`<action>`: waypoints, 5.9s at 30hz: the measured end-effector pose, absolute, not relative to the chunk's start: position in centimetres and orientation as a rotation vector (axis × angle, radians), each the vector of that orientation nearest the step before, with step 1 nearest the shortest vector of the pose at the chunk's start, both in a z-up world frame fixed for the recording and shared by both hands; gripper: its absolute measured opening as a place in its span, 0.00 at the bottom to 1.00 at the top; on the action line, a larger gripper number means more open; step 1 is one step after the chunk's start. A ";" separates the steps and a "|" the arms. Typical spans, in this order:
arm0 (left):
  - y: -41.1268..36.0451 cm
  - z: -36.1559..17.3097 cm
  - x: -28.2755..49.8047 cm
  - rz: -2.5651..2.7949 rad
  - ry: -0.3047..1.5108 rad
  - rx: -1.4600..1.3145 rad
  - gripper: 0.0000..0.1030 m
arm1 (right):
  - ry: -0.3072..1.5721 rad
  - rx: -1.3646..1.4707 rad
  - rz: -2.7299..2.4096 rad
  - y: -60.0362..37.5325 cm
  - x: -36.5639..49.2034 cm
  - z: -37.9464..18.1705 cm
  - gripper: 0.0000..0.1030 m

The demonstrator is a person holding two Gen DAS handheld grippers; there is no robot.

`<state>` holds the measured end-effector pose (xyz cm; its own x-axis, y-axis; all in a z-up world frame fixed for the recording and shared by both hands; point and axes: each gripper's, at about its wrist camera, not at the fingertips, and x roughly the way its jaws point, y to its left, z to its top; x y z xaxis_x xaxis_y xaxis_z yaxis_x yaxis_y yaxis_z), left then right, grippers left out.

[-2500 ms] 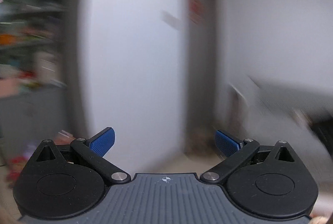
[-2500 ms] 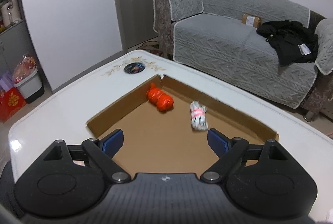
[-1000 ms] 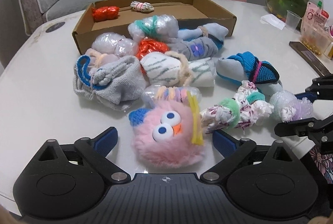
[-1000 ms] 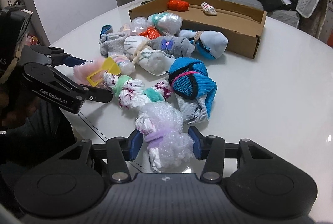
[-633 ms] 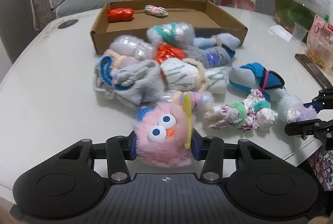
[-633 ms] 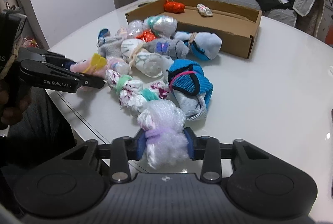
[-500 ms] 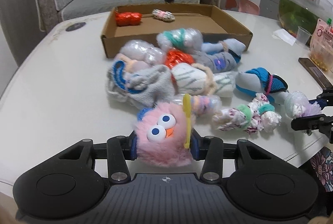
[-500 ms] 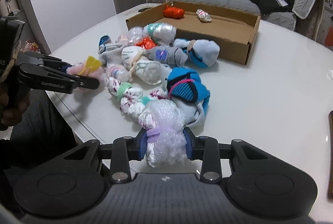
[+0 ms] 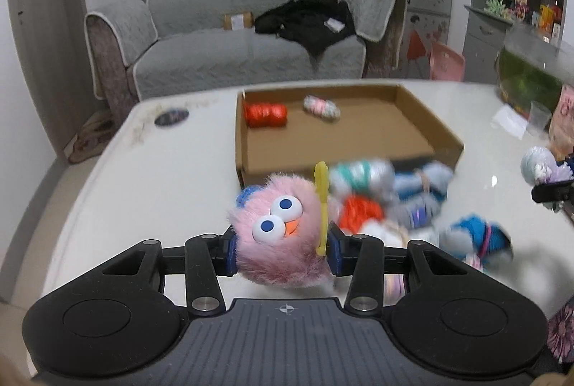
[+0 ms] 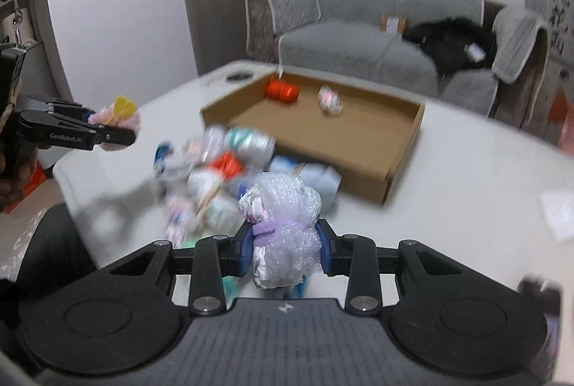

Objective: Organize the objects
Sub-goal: 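Carry the pink toy and lilac bundle over the box and lower them, then open both grippers to release the items and withdraw to the pile, then grasp the grey knit sock bundle with the left gripper while the right grasps the blue sock, then carry the grey and blue sock bundles into the box and lower them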

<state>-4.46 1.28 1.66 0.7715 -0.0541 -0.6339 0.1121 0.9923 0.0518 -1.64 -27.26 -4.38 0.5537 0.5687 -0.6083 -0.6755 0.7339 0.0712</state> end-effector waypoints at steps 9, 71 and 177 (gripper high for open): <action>0.3 5.3 3.3 -0.123 0.647 0.138 0.50 | 0.569 -0.164 0.728 -25.4 5.6 -0.2 0.31; 0.3 -4.0 21.0 -0.020 0.840 0.114 0.80 | 0.822 -0.351 0.770 -10.8 22.0 -9.0 0.57; 2.1 -0.6 14.1 -0.178 0.746 0.101 0.77 | 0.697 -0.193 0.819 -15.0 15.8 -1.9 0.46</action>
<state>14.10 2.10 -0.65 0.7205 -0.1245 -0.6822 0.1964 0.9801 0.0285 15.81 -15.03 -1.92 0.4773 0.6049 -0.6374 -0.7262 0.6800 0.1015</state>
